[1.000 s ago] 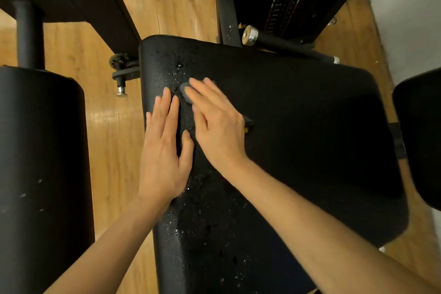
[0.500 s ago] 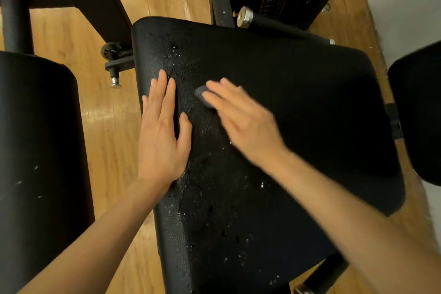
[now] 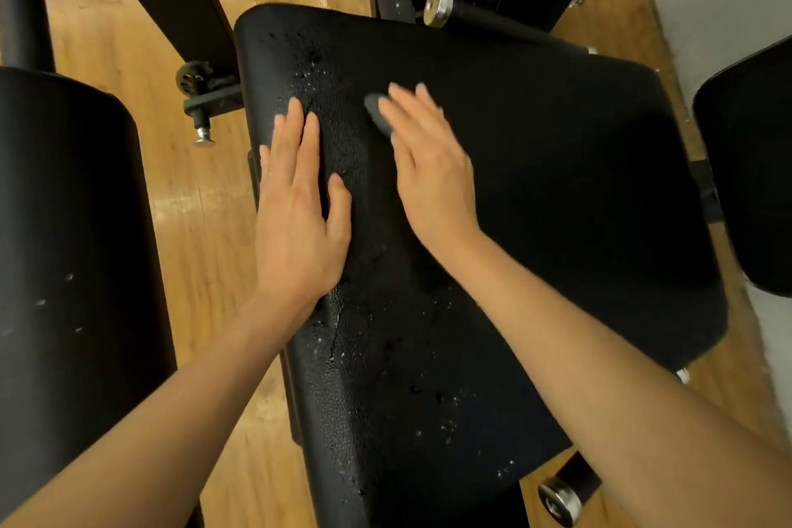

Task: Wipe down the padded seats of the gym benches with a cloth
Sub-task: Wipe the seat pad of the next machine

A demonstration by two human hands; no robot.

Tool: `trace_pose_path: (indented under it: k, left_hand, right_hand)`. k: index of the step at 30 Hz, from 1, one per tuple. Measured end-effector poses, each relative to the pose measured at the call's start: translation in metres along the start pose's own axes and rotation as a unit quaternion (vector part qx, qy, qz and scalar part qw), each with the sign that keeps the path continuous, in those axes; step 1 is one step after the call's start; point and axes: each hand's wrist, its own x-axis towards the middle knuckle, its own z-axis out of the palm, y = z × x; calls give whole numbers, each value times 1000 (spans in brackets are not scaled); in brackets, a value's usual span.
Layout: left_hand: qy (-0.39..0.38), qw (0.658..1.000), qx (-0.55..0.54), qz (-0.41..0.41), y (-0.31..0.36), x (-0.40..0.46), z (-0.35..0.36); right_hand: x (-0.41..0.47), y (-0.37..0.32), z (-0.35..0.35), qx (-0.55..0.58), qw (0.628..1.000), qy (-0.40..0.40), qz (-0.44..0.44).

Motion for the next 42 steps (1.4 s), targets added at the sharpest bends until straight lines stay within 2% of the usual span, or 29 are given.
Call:
trace_pose_path:
  k: [2,5,7,9,12,14,17,20,22,24,26,27,28,30,32,33,34,35,36,38,39,40,42]
  left_hand:
    - [-1,1000,2,3,0,0,0]
    - [0,1000,0,3,1,1,-1]
    - [5,1000,-3,3,0,0,-2]
    - [1,1000,-8,5,1,0,-1]
    - [-2,1000,-7,3,0,1,0]
    - [-17,1000,-11,7,-1,2,-3]
    - [-41,999,-27,15,1,-6,-12]
    - [-53,998,-37,10,11,-43,-23]
    - [-65,996,-53,-6,19,-76,-26]
    - [-73,996,-54,-17,19,-104,-22]
    - [-66,996,-47,-20,17,-117,-14]
    - [-57,997,-45,-22,15,-118,-10]
    - [-50,997,-44,-24,14,-118,-7]
    - [-47,998,-43,-21,14,-117,-5]
    - [-52,998,-36,-13,13,-117,-5]
    - [-53,998,-35,-10,14,-117,-6]
    - [-51,998,-33,-9,14,-117,-6]
    - [-48,998,-32,-9,14,-117,-6]
    - [-45,998,-30,-11,14,-117,-5]
    - [-40,999,-30,-14,14,-117,-4]
    - [-40,999,-30,-14,14,-117,-3]
    - [-41,999,-29,-12,13,-117,-3]
    - [-44,999,-28,-5,12,-117,-4]
  right_hand:
    - [-8,-8,3,-5,1000,7,26]
    - [-96,-12,-17,26,998,-45,-43]
    - [-116,-6,-27,35,994,-82,-66]
    - [-79,1,-18,44,995,-63,-61]
    - [-11,-6,1,21,1000,6,14]
    - [-26,-18,6,16,998,34,56]
    - [-106,-30,-6,35,999,-5,1]
    - [-101,-3,-18,23,993,-62,-100]
    - [-67,24,-27,8,998,-38,-52]
    - [-47,48,-42,16,997,28,68]
    - [-60,39,-39,22,977,105,182]
    - [-75,21,-28,26,972,122,199]
    - [-91,-1,-16,33,977,113,181]
    - [-123,-35,1,43,997,37,56]
    - [-130,-24,-7,28,996,-54,-66]
    - [-125,-4,-19,11,993,-69,-99]
    - [-120,19,-31,-6,994,-62,-92]
    - [-115,39,-43,-15,999,-29,-38]
    - [-111,50,-53,-8,998,19,54]
    - [-116,33,-45,-6,966,126,227]
    - [-123,10,-31,-1,959,144,246]
    - [-133,-14,-16,10,969,128,212]
    - [-155,-44,0,22,997,44,56]
